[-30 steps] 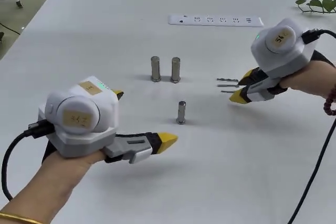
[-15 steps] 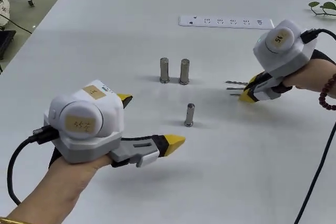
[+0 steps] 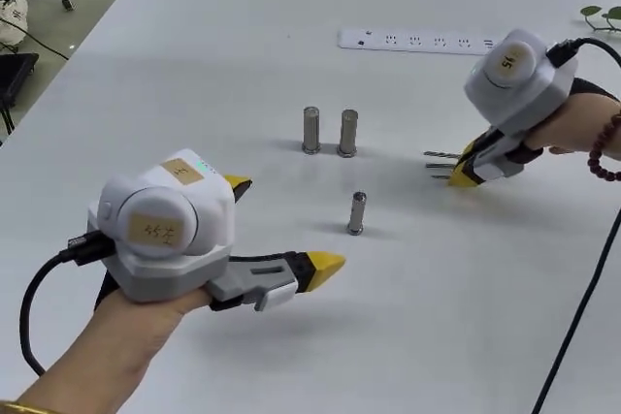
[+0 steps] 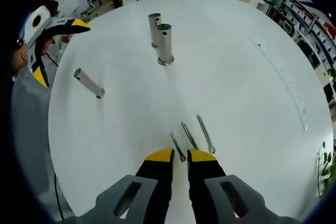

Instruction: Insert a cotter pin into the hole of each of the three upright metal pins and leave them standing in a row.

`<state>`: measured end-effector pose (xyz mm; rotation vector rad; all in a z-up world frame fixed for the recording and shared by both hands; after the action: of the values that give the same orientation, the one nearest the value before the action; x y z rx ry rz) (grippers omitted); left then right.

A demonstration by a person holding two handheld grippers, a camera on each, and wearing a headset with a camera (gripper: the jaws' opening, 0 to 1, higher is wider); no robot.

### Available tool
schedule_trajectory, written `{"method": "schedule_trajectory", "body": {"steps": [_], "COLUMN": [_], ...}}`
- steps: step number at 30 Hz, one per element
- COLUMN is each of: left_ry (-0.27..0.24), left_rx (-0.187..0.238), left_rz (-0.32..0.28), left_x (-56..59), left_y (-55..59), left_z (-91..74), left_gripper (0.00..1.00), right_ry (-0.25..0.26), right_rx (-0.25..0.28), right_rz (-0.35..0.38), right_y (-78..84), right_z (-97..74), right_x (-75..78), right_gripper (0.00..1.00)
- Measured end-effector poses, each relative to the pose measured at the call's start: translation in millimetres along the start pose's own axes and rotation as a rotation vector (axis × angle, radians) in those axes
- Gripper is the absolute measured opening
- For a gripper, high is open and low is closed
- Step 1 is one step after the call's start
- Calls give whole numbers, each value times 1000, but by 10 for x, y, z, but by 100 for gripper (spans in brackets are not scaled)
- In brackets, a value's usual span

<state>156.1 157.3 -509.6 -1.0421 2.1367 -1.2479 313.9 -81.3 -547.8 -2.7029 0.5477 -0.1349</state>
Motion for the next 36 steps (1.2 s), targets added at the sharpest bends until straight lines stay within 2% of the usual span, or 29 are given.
{"method": "schedule_trajectory", "body": {"steps": [4,8,12,14,17,23,26,28,33,36], "left_ry": [0,-5,-10,-11,-9,-6,-4,-3,7,17], "left_rx": [0,-1,-4,-5,-3,-19,-23,-18,-22,-18], "left_rz": [7,6,15,13,14,20,18,22,25,26], "left_x": [4,5,0,2,13,23,22,23,31,45], "left_y": [-1,-6,-7,-6,-5,5,0,-9,-24,-36], "left_z": [-4,-7,-5,-11,-22,-21,-15,-15,-16,-19], "left_gripper": [77,77,76,76,75,71,70,69,65,61], "right_ry": [3,23,42,49,70,85,96,97,92,90], "right_rx": [-22,-57,-83,-88,-93,-61,-47,-45,26,49], "right_rz": [-38,-153,-194,-232,-242,-214,-252,-251,-257,-268], "right_y": [-3,-45,-89,-90,-88,-43,-4,13,-1,-13], "right_z": [-3,-11,31,25,20,-12,-31,-59,-164,-215], "right_x": [-38,-139,-21,-52,-105,-145,-172,-205,-295,-383], "right_gripper": [4,0,0,0,0,0,0,0,0,0]}}
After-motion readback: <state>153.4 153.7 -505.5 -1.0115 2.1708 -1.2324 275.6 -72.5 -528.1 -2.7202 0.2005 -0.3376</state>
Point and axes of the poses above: the centre of the closed fingertips' face, and the gripper's own axes: z roughly forward along the fingers, x roughly to its right, y roughly out of its underside, the point moved 7 cm from there along -z, roughly backward along the fingers, and after that the axes turned 2 degrees about z, right-handed, at the moved point
